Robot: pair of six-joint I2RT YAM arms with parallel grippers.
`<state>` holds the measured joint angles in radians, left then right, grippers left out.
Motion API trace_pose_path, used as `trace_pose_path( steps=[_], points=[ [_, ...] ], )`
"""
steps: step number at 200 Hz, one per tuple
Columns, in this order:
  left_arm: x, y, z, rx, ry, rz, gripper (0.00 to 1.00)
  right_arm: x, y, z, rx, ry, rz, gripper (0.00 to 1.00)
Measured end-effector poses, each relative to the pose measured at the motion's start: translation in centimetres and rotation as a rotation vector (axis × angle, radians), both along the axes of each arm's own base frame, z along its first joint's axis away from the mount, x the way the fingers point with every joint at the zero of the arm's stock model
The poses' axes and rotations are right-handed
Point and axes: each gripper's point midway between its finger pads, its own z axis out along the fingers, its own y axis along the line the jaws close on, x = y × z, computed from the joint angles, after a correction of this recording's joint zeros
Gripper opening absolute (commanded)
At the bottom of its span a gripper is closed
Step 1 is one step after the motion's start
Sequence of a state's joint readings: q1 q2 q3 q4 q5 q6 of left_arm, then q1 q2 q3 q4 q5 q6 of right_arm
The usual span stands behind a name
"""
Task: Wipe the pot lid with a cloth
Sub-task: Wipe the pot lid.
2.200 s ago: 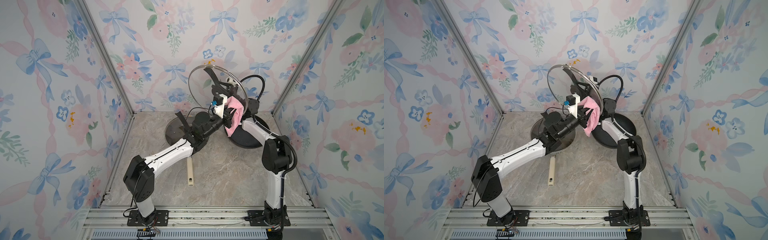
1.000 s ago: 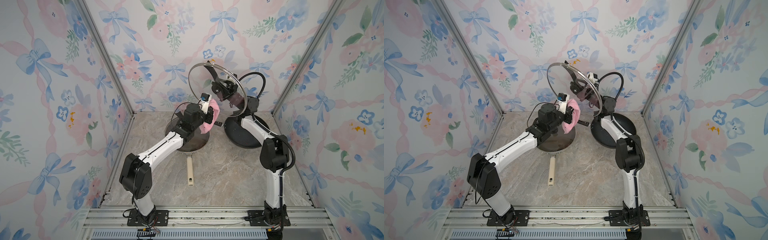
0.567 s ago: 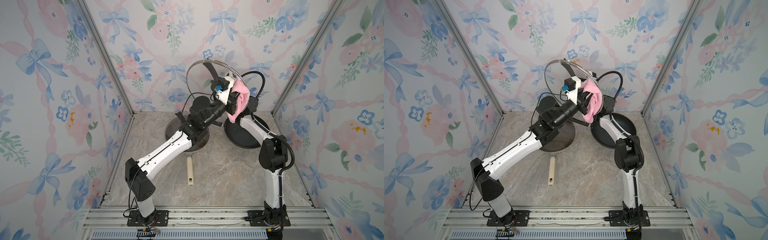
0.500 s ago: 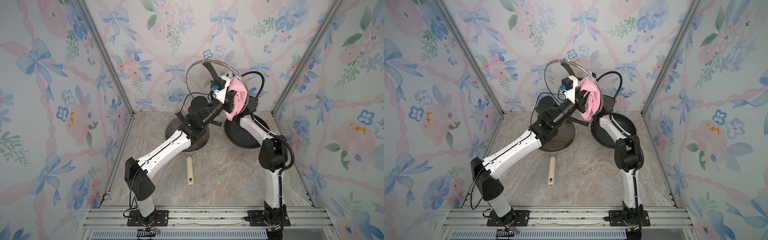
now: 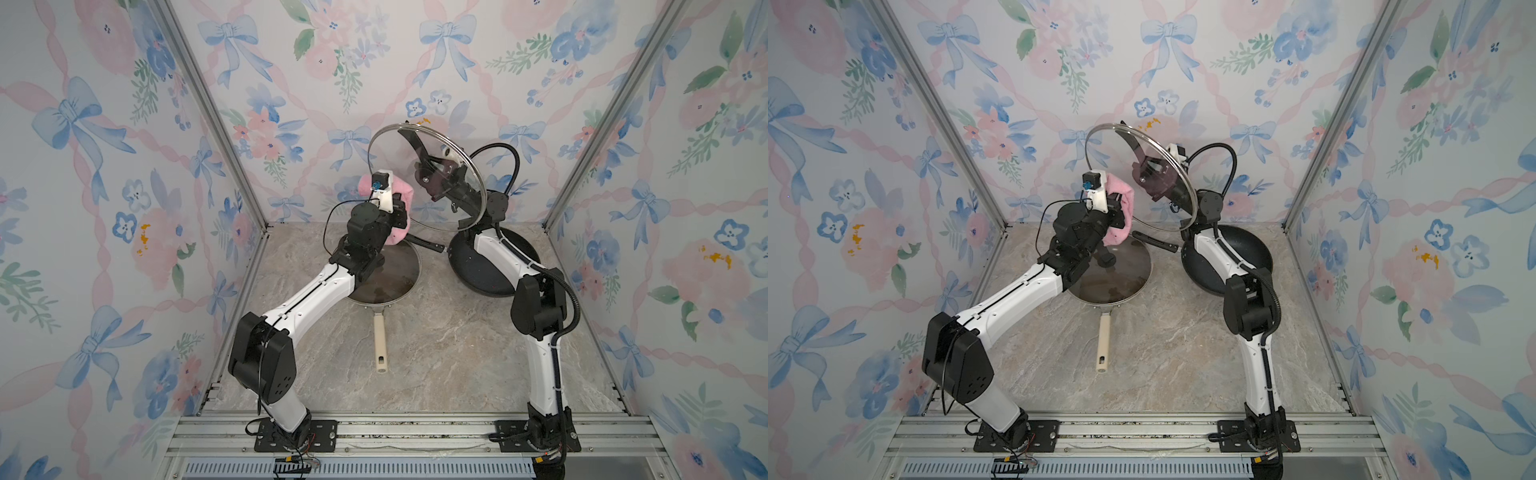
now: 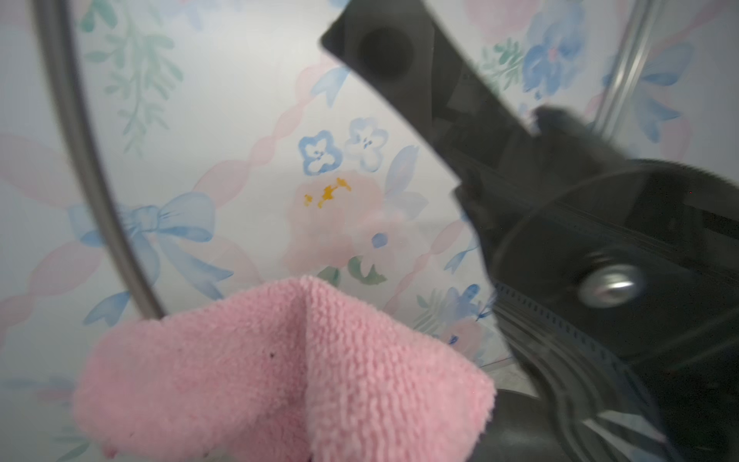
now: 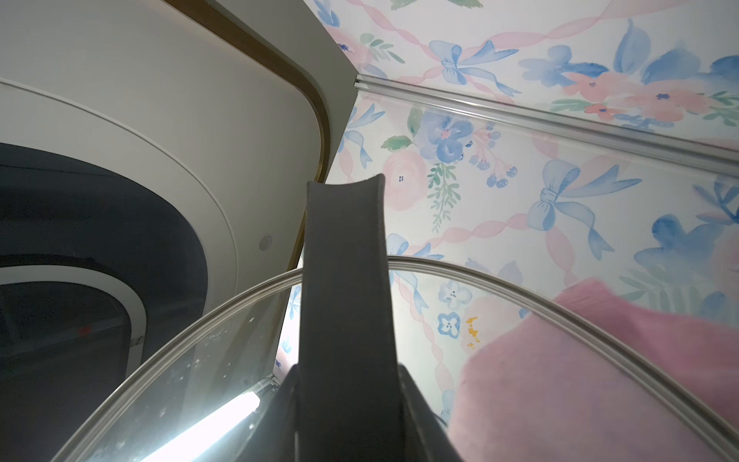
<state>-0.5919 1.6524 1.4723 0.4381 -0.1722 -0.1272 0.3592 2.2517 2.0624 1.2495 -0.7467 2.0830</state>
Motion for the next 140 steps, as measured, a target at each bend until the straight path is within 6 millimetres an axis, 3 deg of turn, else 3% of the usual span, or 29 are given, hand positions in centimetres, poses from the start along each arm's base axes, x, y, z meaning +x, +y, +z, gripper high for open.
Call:
trace_pose_path(
  steps=[10,30,45,62,80,99,126,140],
  points=[
    [-2.5,-3.2,3.5,-0.023,-0.069,-0.1,0.0,-0.3,0.0,0.5,0.007,-0.018,0.002,0.0],
    [-7.7,-7.4,10.8,-0.085,-0.226,-0.272,0.0,-0.6,-0.1,1.2,0.021,-0.041,0.0,0.0],
    [-9.9,-7.8,14.9,-0.11,-0.335,-0.315,0.0,-0.8,-0.1,1.3,0.024,-0.047,0.004,0.0],
    [-9.2,-6.5,16.5,-0.101,-0.389,-0.275,0.0,-0.8,-0.1,1.4,0.037,-0.035,0.006,0.0],
    [-5.9,-3.8,15.9,-0.083,-0.39,-0.199,0.0,-0.5,0.0,1.2,0.035,-0.015,0.007,0.0],
    [-1.5,0.8,13.6,-0.064,-0.34,-0.064,0.0,0.3,0.1,0.2,0.031,0.028,-0.001,0.0],
    [3.5,7.4,6.6,-0.038,-0.184,0.122,0.0,1.2,0.5,-1.6,0.005,0.07,-0.006,0.0],
    [4.7,9.2,2.7,-0.02,-0.099,0.163,0.0,1.4,0.6,-2.3,-0.008,0.079,-0.005,0.0]
  ],
)
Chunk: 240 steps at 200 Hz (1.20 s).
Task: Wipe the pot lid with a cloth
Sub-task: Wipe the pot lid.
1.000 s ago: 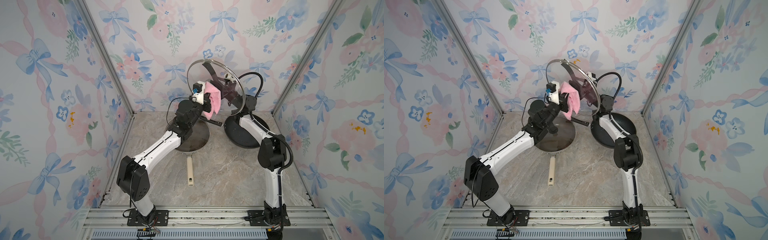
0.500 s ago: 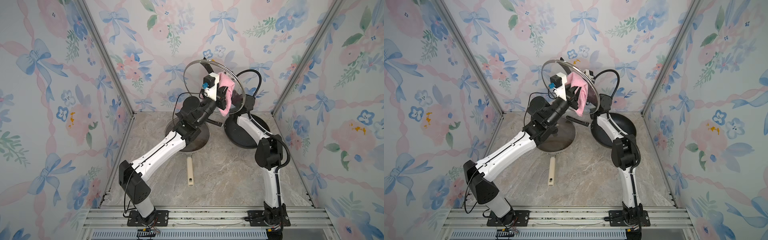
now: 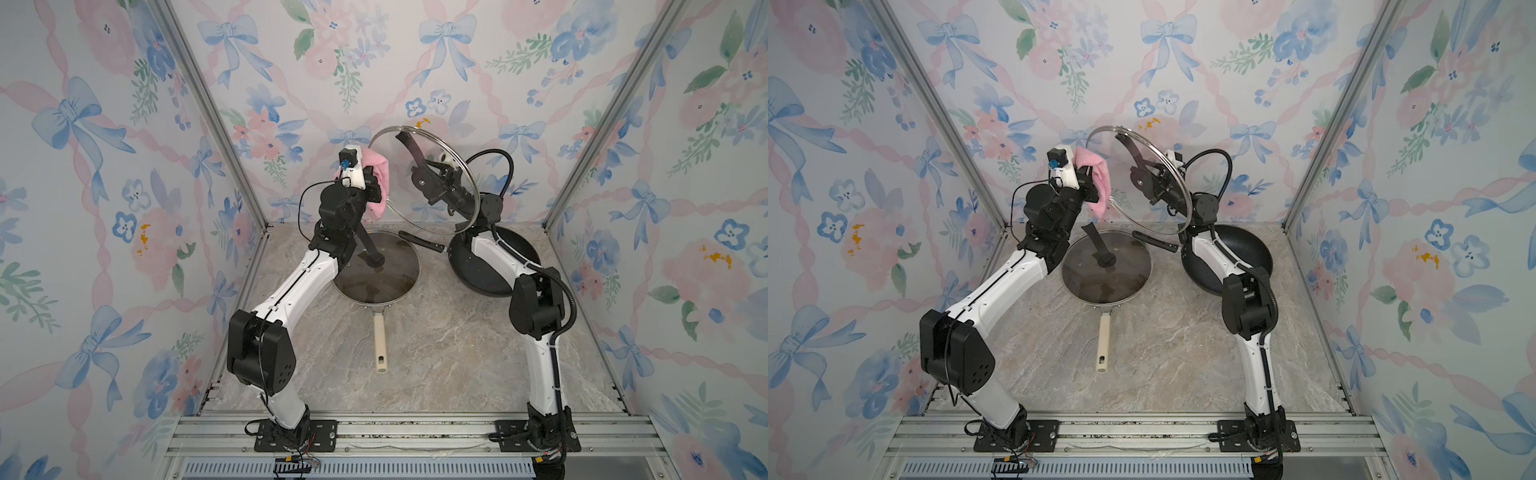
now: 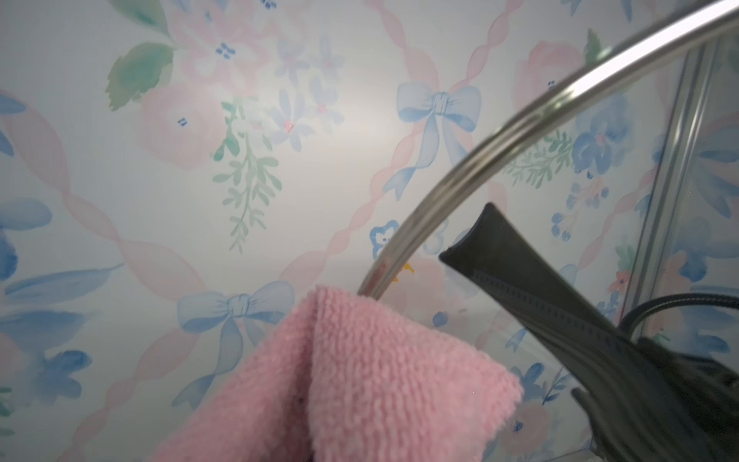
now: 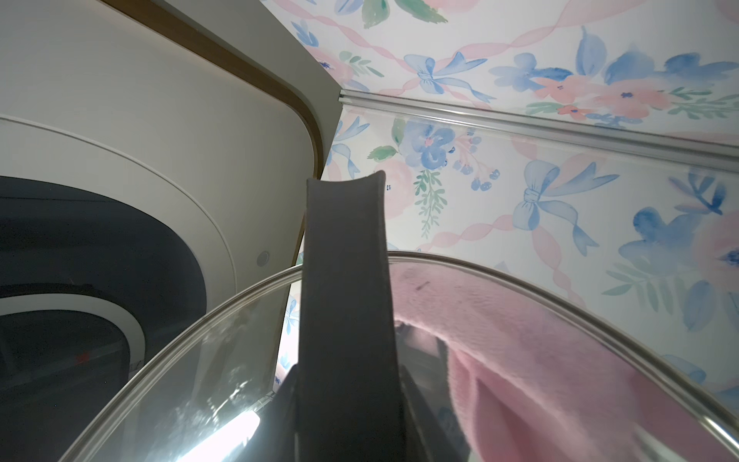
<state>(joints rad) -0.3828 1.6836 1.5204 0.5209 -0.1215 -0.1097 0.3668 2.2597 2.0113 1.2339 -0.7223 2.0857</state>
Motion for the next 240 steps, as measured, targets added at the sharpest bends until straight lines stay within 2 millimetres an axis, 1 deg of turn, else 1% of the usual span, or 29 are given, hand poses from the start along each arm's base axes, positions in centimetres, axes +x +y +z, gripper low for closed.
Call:
trace_pose_path(
  steps=[2,9,20,28,32,41,47,59,66,75,88,96,101,107,117,128,140,150,154,163,171,175,193,206,216,224,232,240],
  points=[
    [0.1,0.1,-0.7,0.002,0.016,0.002,0.0,0.0,0.0,-0.1,-0.002,0.0,0.0,0.0],
    [0.2,0.0,-2.2,0.007,0.05,0.001,0.0,0.0,0.1,-0.3,-0.008,0.003,0.002,0.0],
    [0.0,-0.9,-3.6,0.01,0.086,-0.02,0.0,0.1,0.1,-0.6,-0.014,0.008,0.005,0.0],
    [-0.4,-2.1,-3.9,0.015,0.096,-0.043,0.0,0.1,0.2,-0.7,-0.016,0.007,0.006,0.0],
    [-0.8,-3.0,-3.9,0.017,0.095,-0.06,0.0,0.1,0.2,-0.7,-0.017,0.007,0.007,0.0],
    [-1.8,-5.1,-3.4,0.022,0.083,-0.107,0.0,0.0,0.2,-0.7,-0.017,0.007,0.007,0.0],
    [-2.7,-6.8,-2.7,0.027,0.069,-0.147,0.0,0.0,0.2,-0.7,-0.017,0.005,0.007,0.0],
    [-5.0,-10.2,-0.5,0.028,0.026,-0.238,0.0,0.0,0.1,-0.7,-0.015,0.004,0.007,0.0],
    [-6.4,-11.8,1.2,0.021,-0.008,-0.291,0.0,0.0,0.1,-0.7,-0.015,0.003,0.007,0.0],
    [-8.4,-13.7,3.8,0.003,-0.064,-0.361,0.0,-0.1,0.1,-0.6,-0.014,0.001,0.007,0.0],
    [-10.7,-15.3,7.1,-0.023,-0.141,-0.44,0.0,-0.1,0.1,-0.6,-0.013,-0.002,0.007,0.0],
    [-11.8,-15.8,8.6,-0.038,-0.18,-0.476,0.0,-0.1,0.1,-0.6,-0.013,-0.003,0.008,0.0],
    [-12.3,-16.1,9.2,-0.045,-0.196,-0.493,0.0,-0.2,0.1,-0.6,-0.013,-0.003,0.008,0.0],
    [-12.7,-16.5,9.4,-0.049,-0.202,-0.512,0.0,-0.2,0.1,-0.5,-0.01,-0.003,0.009,0.0],
    [-13.0,-17.2,9.3,-0.052,-0.208,-0.54,0.0,-0.3,0.1,-0.4,-0.007,-0.009,0.009,0.0],
    [-12.9,-18.0,8.4,-0.052,-0.191,-0.561,0.0,-0.2,0.0,-0.3,-0.005,-0.009,0.007,0.0],
    [-12.3,-18.5,6.2,-0.04,-0.151,-0.562,0.0,-0.2,-0.1,-0.3,-0.006,-0.008,0.005,0.0],
    [-11.5,-18.9,3.5,-0.023,-0.095,-0.554,0.0,-0.1,-0.2,-0.3,-0.006,-0.007,0.002,0.0],
    [-11.2,-18.9,2.6,-0.022,-0.075,-0.548,0.0,0.0,-0.3,-0.3,-0.006,-0.008,0.001,0.0],
    [-10.2,-18.6,-0.1,-0.014,-0.012,-0.528,0.0,0.0,-0.4,-0.3,-0.006,-0.008,-0.002,0.0],
    [-8.9,-17.8,-2.7,-0.016,0.051,-0.497,0.0,0.1,-0.6,-0.3,-0.006,-0.009,-0.005,0.0],
    [-8.4,-17.4,-3.7,-0.017,0.074,-0.481,0.0,0.2,-0.6,-0.3,-0.006,-0.009,-0.007,0.0],
    [-5.5,-14.1,-8.9,-0.026,0.2,-0.365,0.0,0.4,-1.0,-0.3,-0.007,-0.01,-0.015,0.0],
    [-4.3,-12.1,-11.7,-0.029,0.269,-0.296,0.0,0.5,-1.3,-0.3,-0.005,-0.016,-0.02,0.0],
    [-4.0,-11.7,-12.7,-0.027,0.298,-0.275,0.0,0.5,-1.4,-0.2,-0.005,-0.019,-0.023,0.0],
    [-4.4,-12.2,-12.9,-0.024,0.304,-0.285,0.0,0.5,-1.5,-0.2,-0.006,-0.02,-0.024,0.0],
    [-5.2,-13.4,-12.5,-0.022,0.298,-0.314,0.0,0.5,-1.5,-0.2,-0.006,-0.02,-0.024,0.0],
    [-6.4,-15.2,-11.5,-0.018,0.28,-0.366,0.0,0.5,-1.5,-0.2,-0.007,-0.02,-0.023,0.0]
  ],
)
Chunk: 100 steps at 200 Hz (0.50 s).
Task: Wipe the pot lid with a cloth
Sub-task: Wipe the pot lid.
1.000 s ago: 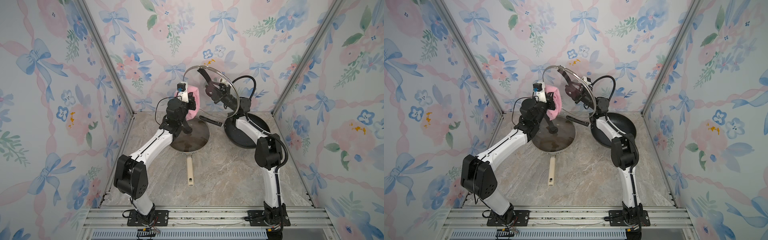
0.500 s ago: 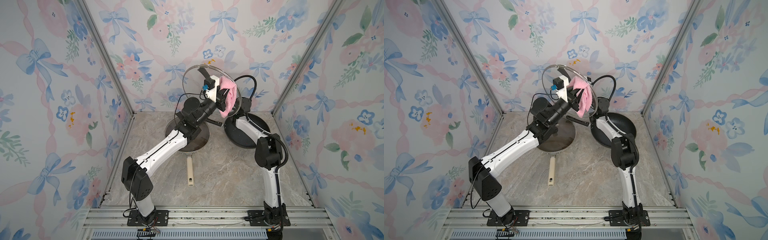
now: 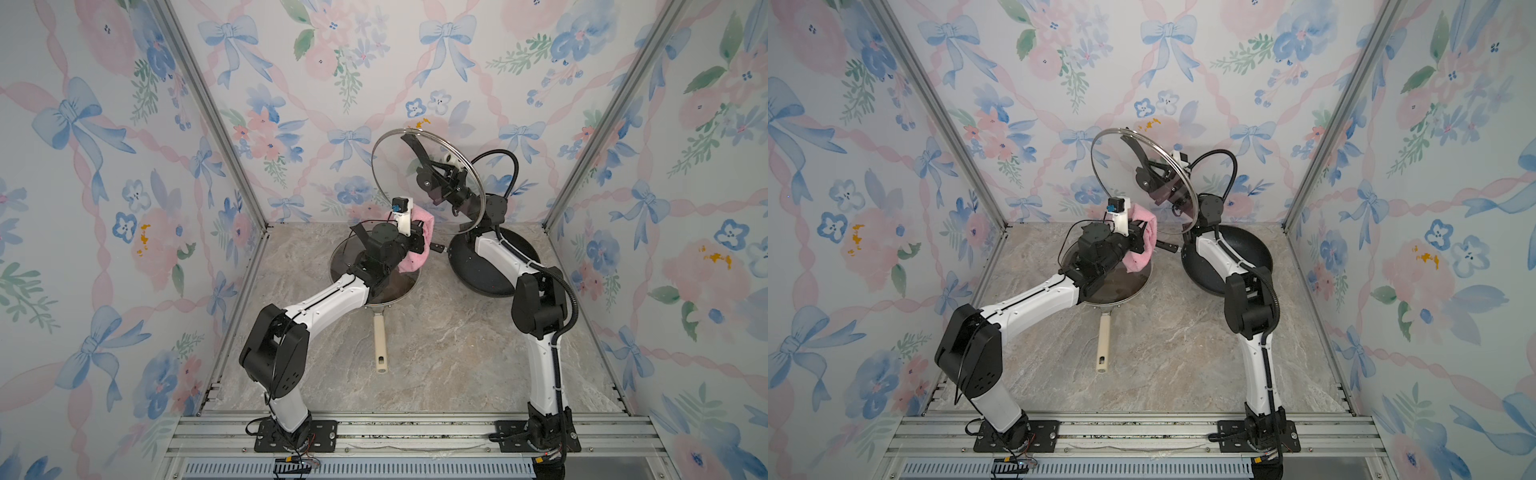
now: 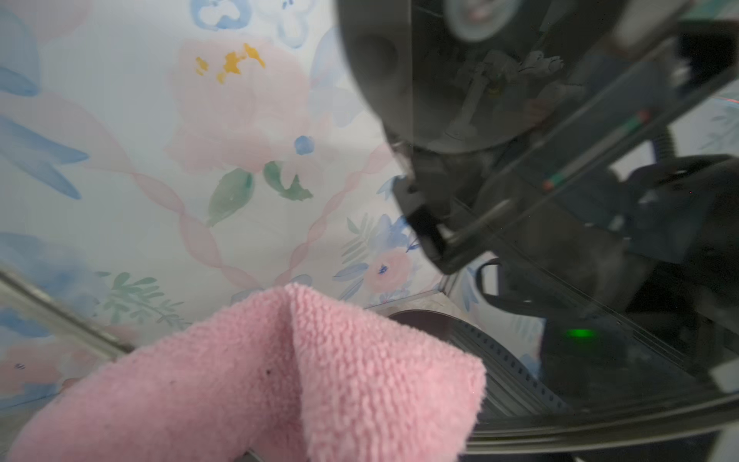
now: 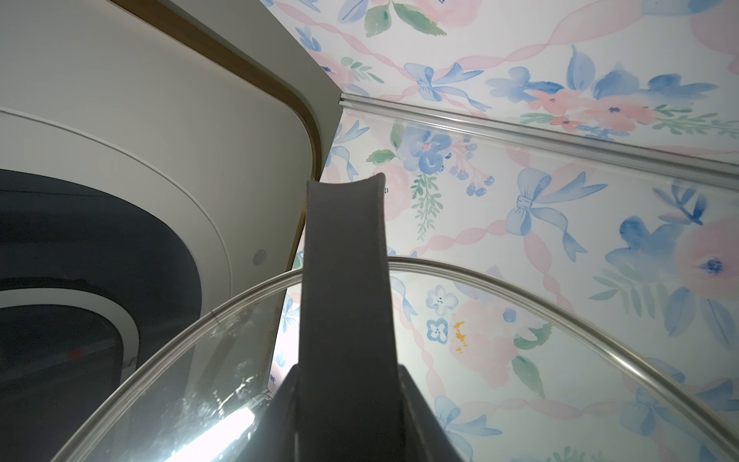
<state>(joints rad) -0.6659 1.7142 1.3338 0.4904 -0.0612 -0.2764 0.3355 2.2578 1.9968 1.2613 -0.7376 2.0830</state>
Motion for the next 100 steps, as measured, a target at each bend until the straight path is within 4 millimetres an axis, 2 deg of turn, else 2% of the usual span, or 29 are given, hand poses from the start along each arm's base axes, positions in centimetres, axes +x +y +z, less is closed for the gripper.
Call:
trace_pose_path(
  steps=[28,37,50,62,76,100],
  points=[
    [-5.8,-6.7,5.1,-0.048,-0.096,-0.239,0.0,-0.3,0.1,0.7,0.003,-0.019,0.004,0.0],
    [-7.5,-8.0,6.7,-0.062,-0.131,-0.3,0.0,-0.6,0.1,1.1,0.007,-0.031,0.007,0.0],
    [-8.4,-8.6,8.1,-0.071,-0.163,-0.329,0.0,-1.0,0.1,1.8,0.014,-0.049,0.009,0.0],
    [-7.9,-8.2,8.4,-0.071,-0.172,-0.311,0.0,-1.2,0.0,2.1,0.019,-0.062,0.009,0.0],
    [-5.7,-6.7,7.8,-0.064,-0.156,-0.253,0.0,-1.3,0.0,2.2,0.02,-0.069,0.009,0.0],
    [-0.1,-1.4,5.2,-0.038,-0.097,-0.07,0.0,-0.9,-0.2,1.9,0.018,-0.06,0.002,0.0]
  ],
)
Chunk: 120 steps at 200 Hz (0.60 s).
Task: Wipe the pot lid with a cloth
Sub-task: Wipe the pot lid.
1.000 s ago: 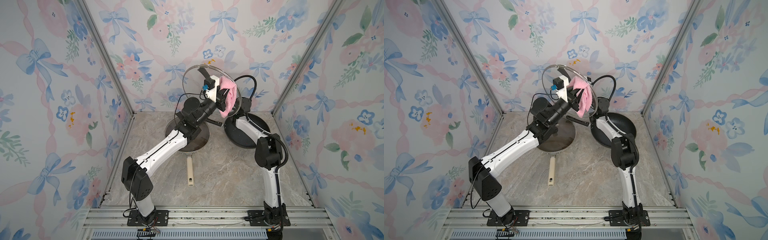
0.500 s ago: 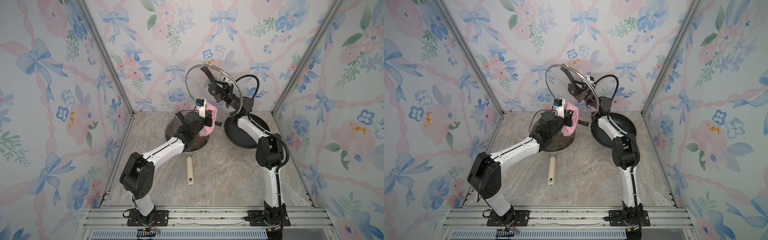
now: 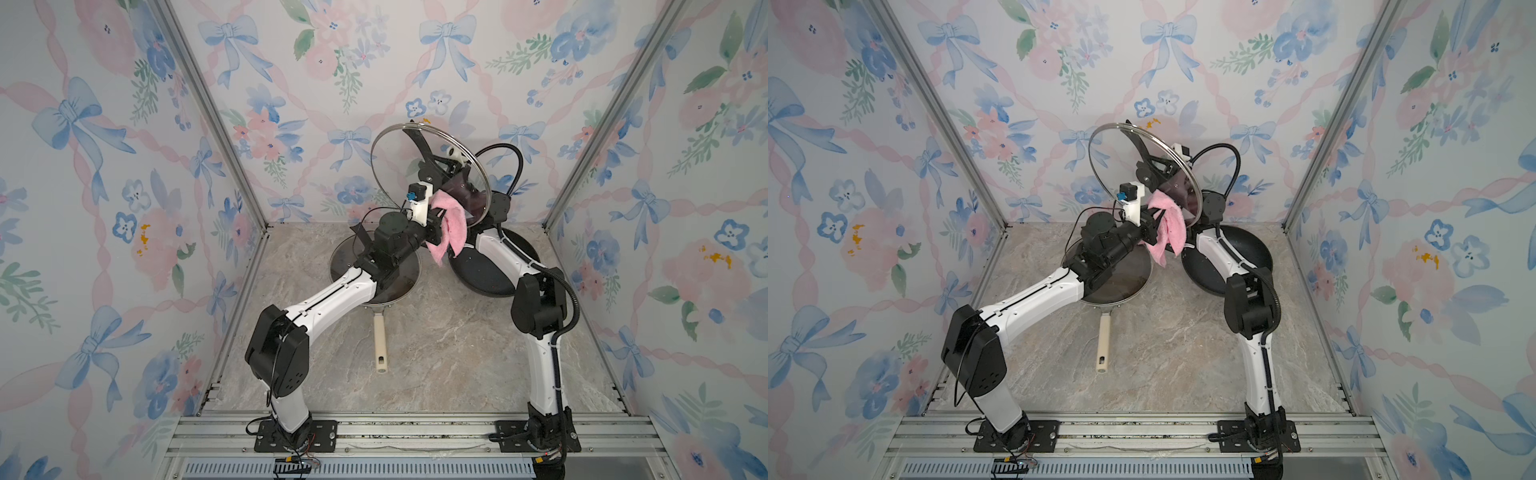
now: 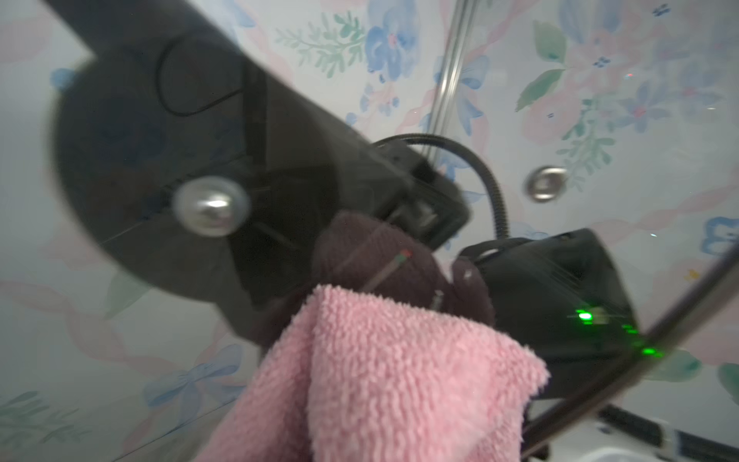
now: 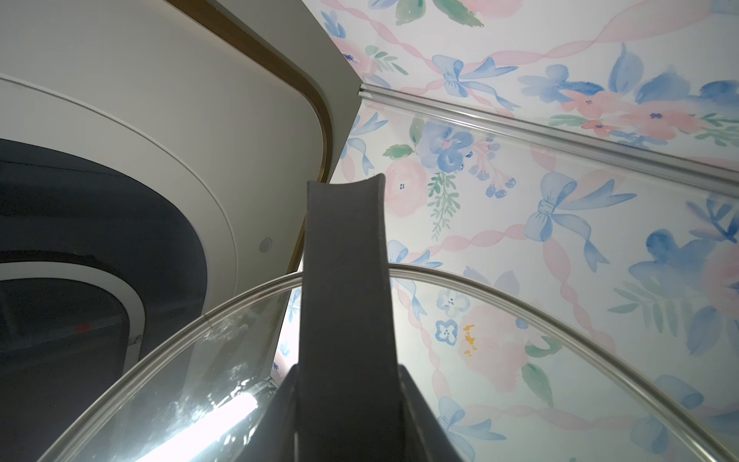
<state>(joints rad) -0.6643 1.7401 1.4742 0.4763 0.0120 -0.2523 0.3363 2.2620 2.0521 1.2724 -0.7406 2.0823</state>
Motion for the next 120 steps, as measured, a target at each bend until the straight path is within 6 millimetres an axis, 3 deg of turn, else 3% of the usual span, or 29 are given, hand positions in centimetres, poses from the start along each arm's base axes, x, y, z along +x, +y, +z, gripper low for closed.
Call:
trace_pose_path(
  steps=[17,31,50,64,76,103,120],
  points=[
    [3.1,4.3,-2.1,0.018,0.049,0.153,0.0,0.4,-0.2,-0.6,-0.005,0.01,-0.008,0.0],
    [4.6,7.2,-3.5,0.033,0.081,0.251,0.0,0.6,-0.2,-1.4,-0.011,0.026,-0.007,0.0],
    [4.6,8.0,-3.5,0.036,0.09,0.282,0.0,0.9,0.0,-2.2,-0.022,0.047,-0.005,0.0],
    [3.5,6.4,-2.1,0.03,0.066,0.245,0.0,0.9,0.1,-2.5,-0.028,0.052,-0.001,0.0],
    [1.9,3.8,0.2,0.025,0.021,0.178,0.0,0.8,0.3,-2.4,-0.026,0.05,0.001,0.0],
    [-4.4,-2.5,8.3,-0.039,-0.15,-0.046,0.0,0.5,0.5,-2.1,-0.023,0.042,0.007,0.0],
    [-6.9,-3.4,12.5,-0.091,-0.246,-0.115,0.0,0.1,0.8,-1.7,-0.02,0.033,0.014,0.0]
  ],
)
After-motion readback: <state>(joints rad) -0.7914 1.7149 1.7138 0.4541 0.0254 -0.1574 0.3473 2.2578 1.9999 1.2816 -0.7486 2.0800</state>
